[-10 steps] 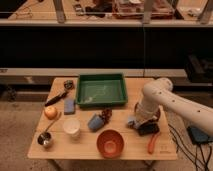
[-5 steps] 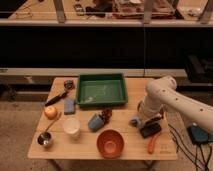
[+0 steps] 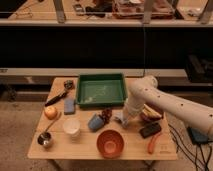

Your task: Wipe table surface with towel

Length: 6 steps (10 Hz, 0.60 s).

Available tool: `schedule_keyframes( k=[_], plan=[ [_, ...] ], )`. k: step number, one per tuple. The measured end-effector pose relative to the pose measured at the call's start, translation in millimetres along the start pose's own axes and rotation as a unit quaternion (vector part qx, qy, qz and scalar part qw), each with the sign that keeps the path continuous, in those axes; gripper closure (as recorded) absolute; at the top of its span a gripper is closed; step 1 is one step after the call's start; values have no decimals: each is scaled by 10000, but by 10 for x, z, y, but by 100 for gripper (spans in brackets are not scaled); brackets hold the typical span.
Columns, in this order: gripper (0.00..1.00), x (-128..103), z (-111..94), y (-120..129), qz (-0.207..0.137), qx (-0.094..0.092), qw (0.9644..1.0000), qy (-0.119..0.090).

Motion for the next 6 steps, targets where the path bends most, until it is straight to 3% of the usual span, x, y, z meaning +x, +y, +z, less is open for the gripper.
schedule_keyframes(
  k=[3, 6],
  plan=[
    [86, -171, 104, 155, -236, -190, 9995, -66],
    [86, 54, -49, 427, -190, -244, 9995, 19]
  ],
)
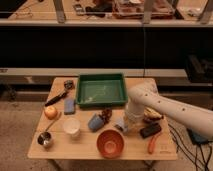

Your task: Wipe table surface with towel

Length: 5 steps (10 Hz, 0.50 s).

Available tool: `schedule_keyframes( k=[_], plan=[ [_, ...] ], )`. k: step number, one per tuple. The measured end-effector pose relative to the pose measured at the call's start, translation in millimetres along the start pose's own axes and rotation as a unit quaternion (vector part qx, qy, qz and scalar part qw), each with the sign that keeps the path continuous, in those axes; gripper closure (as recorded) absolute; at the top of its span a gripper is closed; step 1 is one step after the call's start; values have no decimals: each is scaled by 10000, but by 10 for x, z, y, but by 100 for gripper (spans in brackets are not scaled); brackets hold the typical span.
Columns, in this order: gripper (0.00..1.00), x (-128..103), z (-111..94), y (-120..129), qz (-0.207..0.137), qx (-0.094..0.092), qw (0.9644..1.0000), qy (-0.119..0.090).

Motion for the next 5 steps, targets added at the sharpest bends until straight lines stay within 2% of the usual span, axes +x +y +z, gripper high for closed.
schedule_keyframes(
  k=[1, 3, 4, 5],
  plan=[
    [86, 202, -78, 128, 156, 4, 9998, 98],
    [86, 477, -135, 211, 403, -3, 9987, 305],
    [86, 679, -123, 135, 615, 42, 9974, 386],
    [86, 764, -115, 41, 697, 93, 9968, 391]
  ],
)
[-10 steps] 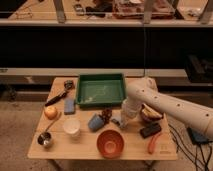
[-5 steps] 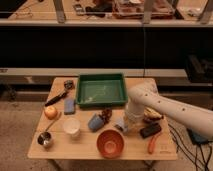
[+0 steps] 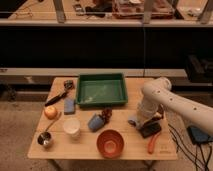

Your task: Wipe table surface with towel

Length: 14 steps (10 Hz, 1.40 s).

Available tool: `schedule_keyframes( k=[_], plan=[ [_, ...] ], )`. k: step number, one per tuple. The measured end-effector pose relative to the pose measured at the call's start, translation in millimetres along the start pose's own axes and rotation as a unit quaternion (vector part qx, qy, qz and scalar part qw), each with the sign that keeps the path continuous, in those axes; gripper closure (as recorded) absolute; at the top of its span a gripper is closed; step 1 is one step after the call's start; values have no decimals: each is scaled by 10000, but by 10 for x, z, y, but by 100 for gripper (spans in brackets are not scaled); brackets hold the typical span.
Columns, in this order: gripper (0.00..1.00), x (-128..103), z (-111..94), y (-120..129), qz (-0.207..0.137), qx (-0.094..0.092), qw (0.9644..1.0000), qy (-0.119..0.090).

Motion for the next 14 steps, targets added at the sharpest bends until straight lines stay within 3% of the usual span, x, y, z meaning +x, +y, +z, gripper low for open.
schedule_keyframes(
  k=[3, 6, 8, 10, 12, 14],
  plan=[
    [86, -74, 44, -291, -11, 131, 9999, -50],
    [86, -596, 179, -581, -255, 180, 9994, -137],
    [86, -822, 300, -542, -515, 224, 9983, -130],
    [86, -919, 305, -421, -745, 588, 9953, -206],
    [86, -844, 264, -259, -832, 811, 9929, -252],
    [86, -642, 160, -38, -878, 1020, 9908, -165]
  ],
)
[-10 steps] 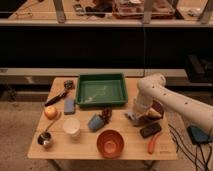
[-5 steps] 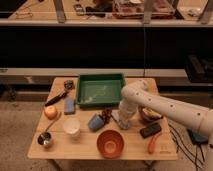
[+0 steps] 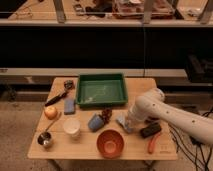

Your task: Wipe table surface with towel

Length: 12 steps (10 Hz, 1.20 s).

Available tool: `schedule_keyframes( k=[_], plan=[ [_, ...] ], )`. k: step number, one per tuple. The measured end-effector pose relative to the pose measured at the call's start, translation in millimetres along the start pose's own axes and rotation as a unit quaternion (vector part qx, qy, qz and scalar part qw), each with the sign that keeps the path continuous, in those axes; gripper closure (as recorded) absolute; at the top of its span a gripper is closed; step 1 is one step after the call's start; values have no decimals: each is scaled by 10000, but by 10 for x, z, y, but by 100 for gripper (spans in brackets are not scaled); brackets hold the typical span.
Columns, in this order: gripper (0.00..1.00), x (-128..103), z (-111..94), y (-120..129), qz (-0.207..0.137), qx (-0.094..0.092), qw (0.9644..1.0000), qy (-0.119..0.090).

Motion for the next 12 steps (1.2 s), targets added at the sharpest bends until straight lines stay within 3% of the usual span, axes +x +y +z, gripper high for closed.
schedule_keyframes(
  k=[3, 5, 7, 9, 12],
  plan=[
    [86, 204, -39, 155, -26, -183, 9990, 419],
    [86, 258, -40, 163, 25, -218, 9983, 546],
    [86, 313, -74, -7, 71, -101, 9982, 591],
    [86, 345, 16, -356, 122, 5, 9983, 575],
    [86, 249, 181, -620, 78, 17, 9985, 545]
  ],
)
